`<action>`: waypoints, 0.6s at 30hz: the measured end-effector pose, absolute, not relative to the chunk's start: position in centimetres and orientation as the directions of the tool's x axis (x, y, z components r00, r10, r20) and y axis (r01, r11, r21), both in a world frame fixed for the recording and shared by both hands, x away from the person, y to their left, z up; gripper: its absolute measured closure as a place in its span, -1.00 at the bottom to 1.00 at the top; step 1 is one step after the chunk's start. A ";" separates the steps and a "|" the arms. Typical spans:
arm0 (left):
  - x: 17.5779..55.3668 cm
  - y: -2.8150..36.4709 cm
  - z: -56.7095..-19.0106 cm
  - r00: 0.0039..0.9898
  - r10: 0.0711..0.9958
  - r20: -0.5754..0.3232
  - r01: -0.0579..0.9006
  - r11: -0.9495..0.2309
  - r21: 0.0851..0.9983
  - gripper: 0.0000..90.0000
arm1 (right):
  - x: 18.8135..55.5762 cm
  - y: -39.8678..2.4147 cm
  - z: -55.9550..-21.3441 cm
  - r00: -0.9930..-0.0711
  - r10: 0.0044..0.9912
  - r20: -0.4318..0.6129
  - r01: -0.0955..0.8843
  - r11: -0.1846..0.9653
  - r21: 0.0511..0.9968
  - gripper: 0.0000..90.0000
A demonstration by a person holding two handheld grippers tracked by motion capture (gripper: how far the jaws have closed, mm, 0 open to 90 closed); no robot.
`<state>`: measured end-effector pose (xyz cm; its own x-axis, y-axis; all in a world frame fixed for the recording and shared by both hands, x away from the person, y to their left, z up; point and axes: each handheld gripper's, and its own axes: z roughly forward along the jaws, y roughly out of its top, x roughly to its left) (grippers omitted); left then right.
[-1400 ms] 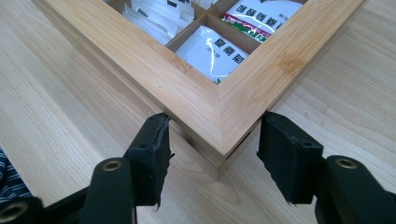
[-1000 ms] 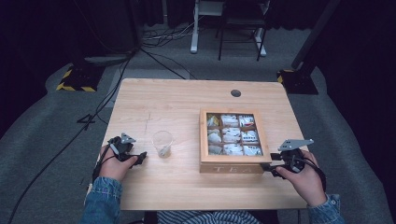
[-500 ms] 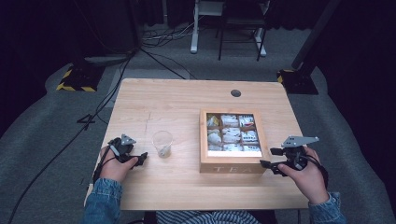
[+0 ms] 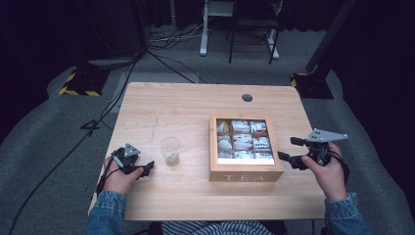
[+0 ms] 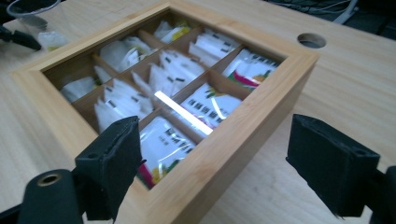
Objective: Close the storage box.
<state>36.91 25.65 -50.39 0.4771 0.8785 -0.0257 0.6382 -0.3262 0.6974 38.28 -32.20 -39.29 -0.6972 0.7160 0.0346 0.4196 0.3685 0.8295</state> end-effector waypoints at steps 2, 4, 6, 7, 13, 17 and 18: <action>37.2 25.5 -50.4 0.477 0.879 -0.025 0.638 -0.327 0.697 -0.57 | 38.8 -33.0 -38.9 -0.681 0.731 0.035 0.414 0.346 0.842 -0.60; 37.4 25.5 -50.4 0.483 0.875 -0.028 0.639 -0.331 0.694 -0.60 | 39.1 -33.7 -38.9 -0.673 0.739 0.033 0.416 0.341 0.843 -0.59; 37.5 25.5 -50.4 0.484 0.875 -0.022 0.640 -0.336 0.692 -0.63 | 39.4 -34.4 -39.2 -0.660 0.750 0.039 0.430 0.335 0.839 -0.59; 37.5 25.5 -50.4 0.484 0.875 -0.022 0.640 -0.336 0.692 -0.64 | 39.6 -34.8 -39.3 -0.653 0.756 0.042 0.437 0.331 0.836 -0.59; 37.9 25.4 -50.4 0.486 0.874 -0.026 0.641 -0.336 0.690 -0.67 | 40.9 -36.9 -41.1 -0.609 0.790 0.068 0.488 0.306 0.818 -0.58; 38.1 25.4 -50.4 0.486 0.873 -0.030 0.641 -0.333 0.692 -0.68 | 41.9 -38.1 -42.5 -0.572 0.817 0.078 0.517 0.285 0.807 -0.57; 38.1 25.4 -50.5 0.489 0.872 -0.030 0.640 -0.335 0.692 -0.69 | 42.1 -38.4 -42.9 -0.565 0.822 0.075 0.520 0.283 0.806 -0.57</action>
